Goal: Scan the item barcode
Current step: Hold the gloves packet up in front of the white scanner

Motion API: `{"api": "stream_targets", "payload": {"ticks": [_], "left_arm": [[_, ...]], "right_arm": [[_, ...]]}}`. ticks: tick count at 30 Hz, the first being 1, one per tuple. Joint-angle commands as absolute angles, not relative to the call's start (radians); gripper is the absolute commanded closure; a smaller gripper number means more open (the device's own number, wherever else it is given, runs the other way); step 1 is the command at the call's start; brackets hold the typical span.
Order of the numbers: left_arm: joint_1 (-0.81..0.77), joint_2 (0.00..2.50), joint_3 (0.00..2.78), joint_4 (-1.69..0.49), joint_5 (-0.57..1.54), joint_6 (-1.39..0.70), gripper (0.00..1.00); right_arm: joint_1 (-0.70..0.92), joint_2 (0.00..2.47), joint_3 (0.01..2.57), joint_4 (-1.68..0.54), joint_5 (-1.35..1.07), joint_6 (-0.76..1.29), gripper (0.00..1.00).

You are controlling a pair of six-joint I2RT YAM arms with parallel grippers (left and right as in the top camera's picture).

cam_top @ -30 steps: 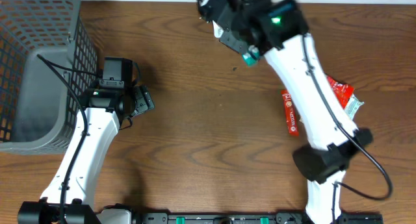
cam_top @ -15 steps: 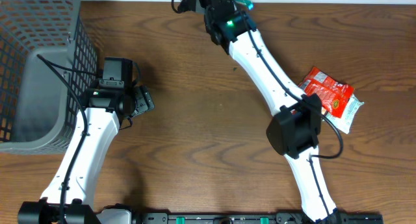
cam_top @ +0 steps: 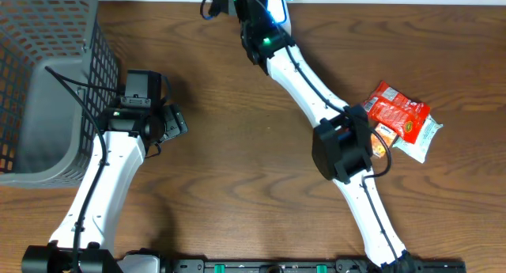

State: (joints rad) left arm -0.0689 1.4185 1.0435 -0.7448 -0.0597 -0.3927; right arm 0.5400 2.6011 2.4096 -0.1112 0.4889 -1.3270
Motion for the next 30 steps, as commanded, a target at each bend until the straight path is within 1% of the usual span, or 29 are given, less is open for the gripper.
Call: {"api": "stream_targets", "payload": {"ticks": [1,5,10,16,25,30], "left_arm": [[-0.066,1.425,1.05,-0.748,-0.08,-0.394,0.12],[-0.066,1.425,1.05,-0.748,-0.08,-0.394,0.12],[-0.066,1.425,1.05,-0.748,-0.08,-0.394,0.12],[-0.066,1.425,1.05,-0.747,-0.08,-0.394,0.12],[-0.066,1.425,1.05,-0.748,-0.08,-0.394,0.12],[-0.066,1.425,1.05,-0.748,-0.08,-0.394,0.12]], "right_arm": [[0.548,2.634,2.425,-0.114,0.462,-1.332,0.99],[0.548,2.65,2.424,-0.147,0.457,-1.29,0.99],[0.548,2.65,2.424,-0.243,0.416,-1.151,0.99],[0.551,2.65,2.424,-0.372,0.359,-1.104,0.99],[0.548,2.632,2.425,-0.371,0.362,-1.005,0.99],[0.537,2.545,2.425,-0.372,0.357,-0.857,0.99]]}}
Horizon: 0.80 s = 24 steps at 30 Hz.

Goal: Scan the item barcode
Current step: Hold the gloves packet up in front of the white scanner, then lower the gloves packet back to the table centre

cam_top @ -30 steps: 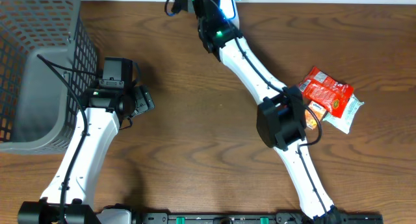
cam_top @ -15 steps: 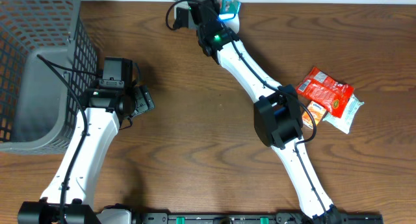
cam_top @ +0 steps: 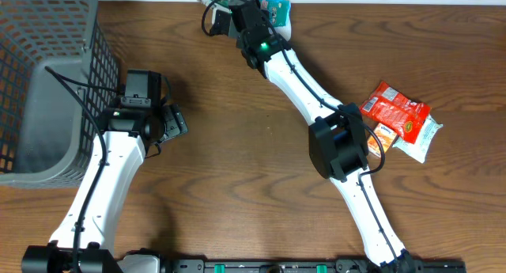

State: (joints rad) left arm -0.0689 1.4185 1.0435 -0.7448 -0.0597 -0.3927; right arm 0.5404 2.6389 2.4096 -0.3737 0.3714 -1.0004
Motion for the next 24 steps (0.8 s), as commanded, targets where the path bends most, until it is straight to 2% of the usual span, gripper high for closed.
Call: {"api": "stream_targets", "payload": {"ticks": [1,6,13,20,24], "left_arm": [[-0.066,1.425,1.05,-0.748,-0.08,-0.394,0.12],[-0.066,1.425,1.05,-0.748,-0.08,-0.394,0.12],[-0.066,1.425,1.05,-0.748,-0.079,-0.405,0.12],[-0.066,1.425,1.05,-0.747,-0.079,-0.405,0.12],[-0.066,1.425,1.05,-0.747,-0.079,-0.405,0.12]], "right_arm": [[0.534,2.515,2.425,-0.385,0.358,-0.807,0.99],[0.527,2.358,2.425,-0.536,0.357,-0.604,0.99],[0.5,2.135,2.425,-0.897,0.286,-0.361,0.99],[0.399,2.044,2.424,-1.284,0.022,-0.151,0.99],[0.337,2.07,2.395,-1.457,-0.16,-0.135,0.99]]}}
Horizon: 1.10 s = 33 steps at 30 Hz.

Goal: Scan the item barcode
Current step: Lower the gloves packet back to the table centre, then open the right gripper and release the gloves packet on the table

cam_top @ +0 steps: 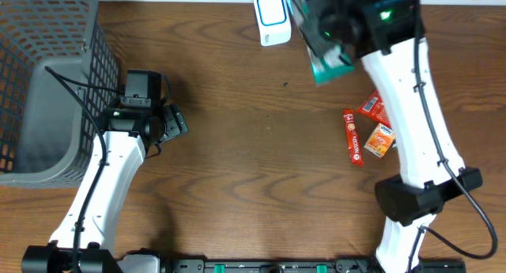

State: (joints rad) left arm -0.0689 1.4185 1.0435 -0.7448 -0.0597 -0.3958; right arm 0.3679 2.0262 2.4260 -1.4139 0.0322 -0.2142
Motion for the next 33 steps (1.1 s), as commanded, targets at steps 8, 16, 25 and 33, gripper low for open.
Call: {"api": "stream_targets", "payload": {"ticks": [8,16,25,33], "left_arm": [[-0.066,1.425,1.05,-0.747,-0.078,-0.405,0.12],[-0.066,1.425,1.05,-0.747,-0.068,-0.405,0.12],[-0.066,1.425,1.05,-0.743,-0.06,-0.405,0.12],[-0.066,1.425,1.05,-0.743,-0.06,-0.405,0.12]], "right_arm": [[0.309,2.077,2.06,-1.447,-0.231,-0.13,0.99],[0.3,2.077,1.713,-1.179,-0.245,0.014,0.99],[0.297,2.077,1.562,-1.066,-0.225,0.053,0.29],[0.274,2.074,1.571,-1.04,-0.226,0.052,0.01]]}}
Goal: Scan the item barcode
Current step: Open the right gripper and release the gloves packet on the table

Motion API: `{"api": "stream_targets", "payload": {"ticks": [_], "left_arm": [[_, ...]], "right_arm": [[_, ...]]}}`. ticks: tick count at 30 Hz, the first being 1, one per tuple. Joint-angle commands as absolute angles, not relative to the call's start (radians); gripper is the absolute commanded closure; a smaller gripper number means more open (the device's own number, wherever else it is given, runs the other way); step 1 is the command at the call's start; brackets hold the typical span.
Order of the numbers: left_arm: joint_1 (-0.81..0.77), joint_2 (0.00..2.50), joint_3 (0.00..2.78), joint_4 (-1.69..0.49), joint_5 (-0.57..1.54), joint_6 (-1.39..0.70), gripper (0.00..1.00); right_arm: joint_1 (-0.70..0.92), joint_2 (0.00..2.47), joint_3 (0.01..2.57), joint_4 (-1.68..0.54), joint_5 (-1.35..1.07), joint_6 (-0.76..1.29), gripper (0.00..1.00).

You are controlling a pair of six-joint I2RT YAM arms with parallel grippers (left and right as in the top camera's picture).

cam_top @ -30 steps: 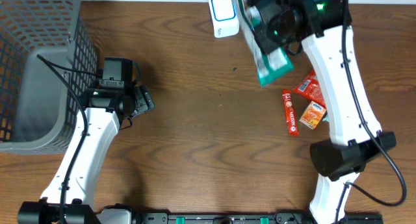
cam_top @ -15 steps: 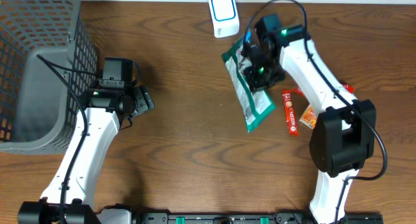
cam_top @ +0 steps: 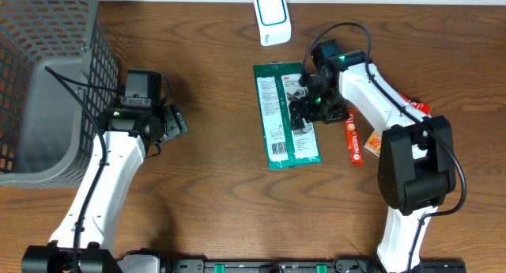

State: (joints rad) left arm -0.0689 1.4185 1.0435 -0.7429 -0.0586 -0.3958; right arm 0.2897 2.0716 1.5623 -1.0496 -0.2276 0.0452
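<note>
A green package point(cam_top: 285, 119) with a white printed label lies flat mid-table, long side running away from me. My right gripper point(cam_top: 305, 107) rests on its right edge and appears shut on it. The white scanner point(cam_top: 270, 17) with a blue ring stands at the far edge, just beyond the package. My left gripper point(cam_top: 172, 124) hovers beside the basket, well left of the package, its fingers apart and holding nothing.
A grey mesh basket point(cam_top: 47, 36) fills the far left corner. Right of the package lie a red stick packet point(cam_top: 353, 138) and an orange packet point(cam_top: 378, 141). A red packet point(cam_top: 417, 108) peeks out behind the right arm.
My right gripper has come down from beside the scanner to mid-table. The green package, held raised and tilted then, now lies flat, label up. The left arm has not moved.
My right arm first stretched to the far edge with a teal-green item over the scanner, and it was still there a second later. Then it held the green package raised to the scanner's right. Now the package lies flat on the table below the scanner.
</note>
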Motion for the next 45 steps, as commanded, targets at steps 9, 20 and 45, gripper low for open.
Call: {"api": "stream_targets", "payload": {"ticks": [9,20,45], "left_arm": [[-0.066,1.425,1.05,-0.744,-0.06,-0.405,0.12],[-0.066,1.425,1.05,-0.743,-0.06,-0.405,0.12],[-0.066,1.425,1.05,-0.699,-0.061,-0.405,0.12]], "right_arm": [[0.275,2.074,1.571,-1.028,-0.226,0.052,0.01],[0.278,2.074,1.57,-0.994,-0.267,0.13,0.01],[0.278,2.074,1.57,-0.994,-0.267,0.13,0.01]]}}
